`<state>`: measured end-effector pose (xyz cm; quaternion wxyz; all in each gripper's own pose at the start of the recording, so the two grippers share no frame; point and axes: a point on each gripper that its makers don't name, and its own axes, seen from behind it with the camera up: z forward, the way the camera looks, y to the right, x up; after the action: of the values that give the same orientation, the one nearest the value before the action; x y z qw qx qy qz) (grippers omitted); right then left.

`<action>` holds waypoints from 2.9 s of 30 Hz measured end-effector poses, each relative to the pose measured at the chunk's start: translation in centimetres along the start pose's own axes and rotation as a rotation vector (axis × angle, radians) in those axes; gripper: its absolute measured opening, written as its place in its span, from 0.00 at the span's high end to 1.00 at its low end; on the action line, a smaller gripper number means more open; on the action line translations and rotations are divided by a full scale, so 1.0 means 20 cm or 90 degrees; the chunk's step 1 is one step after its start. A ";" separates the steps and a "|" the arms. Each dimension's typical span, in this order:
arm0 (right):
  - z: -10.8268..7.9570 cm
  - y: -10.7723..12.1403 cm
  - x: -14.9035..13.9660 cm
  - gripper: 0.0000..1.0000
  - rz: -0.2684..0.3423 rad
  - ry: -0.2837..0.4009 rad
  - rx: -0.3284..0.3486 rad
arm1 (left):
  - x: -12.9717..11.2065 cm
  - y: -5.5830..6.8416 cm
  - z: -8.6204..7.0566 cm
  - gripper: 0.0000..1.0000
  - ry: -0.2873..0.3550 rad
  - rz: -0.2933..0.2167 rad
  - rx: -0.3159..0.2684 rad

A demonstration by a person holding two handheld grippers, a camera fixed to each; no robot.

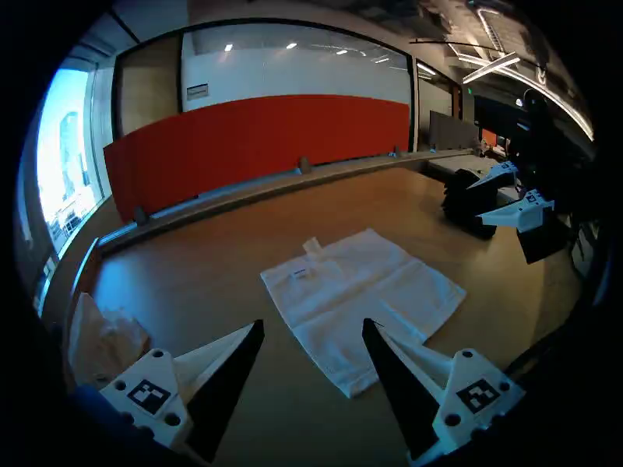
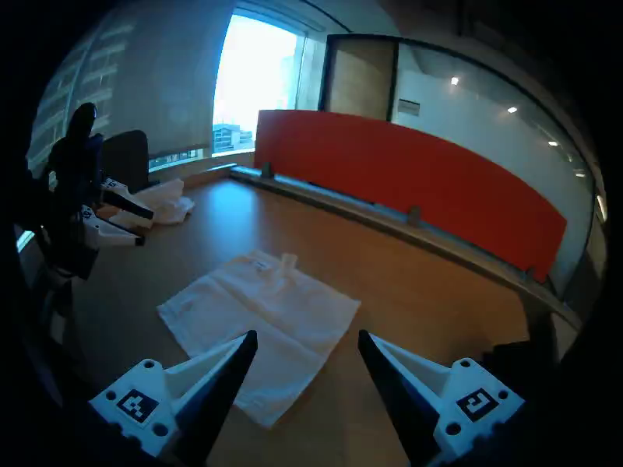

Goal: Fold towel

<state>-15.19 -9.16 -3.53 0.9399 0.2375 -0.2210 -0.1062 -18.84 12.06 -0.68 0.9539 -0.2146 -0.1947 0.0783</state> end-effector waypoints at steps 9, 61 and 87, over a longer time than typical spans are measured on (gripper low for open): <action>0.10 -0.05 -0.28 0.00 -0.002 -0.056 0.017 | -0.24 0.08 0.13 0.07 -0.059 0.013 -0.026; 0.17 -0.26 -0.81 0.47 0.010 -0.197 0.114 | -0.66 0.24 0.29 0.27 -0.205 0.023 -0.070; 0.11 -0.26 -0.61 0.88 0.027 -0.152 0.101 | -0.50 0.26 0.23 0.86 -0.188 -0.017 -0.044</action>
<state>-27.39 -10.76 -8.82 0.8871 0.2924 -0.3439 -0.0962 -30.23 16.14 -2.55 0.9078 -0.2308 -0.3384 0.0900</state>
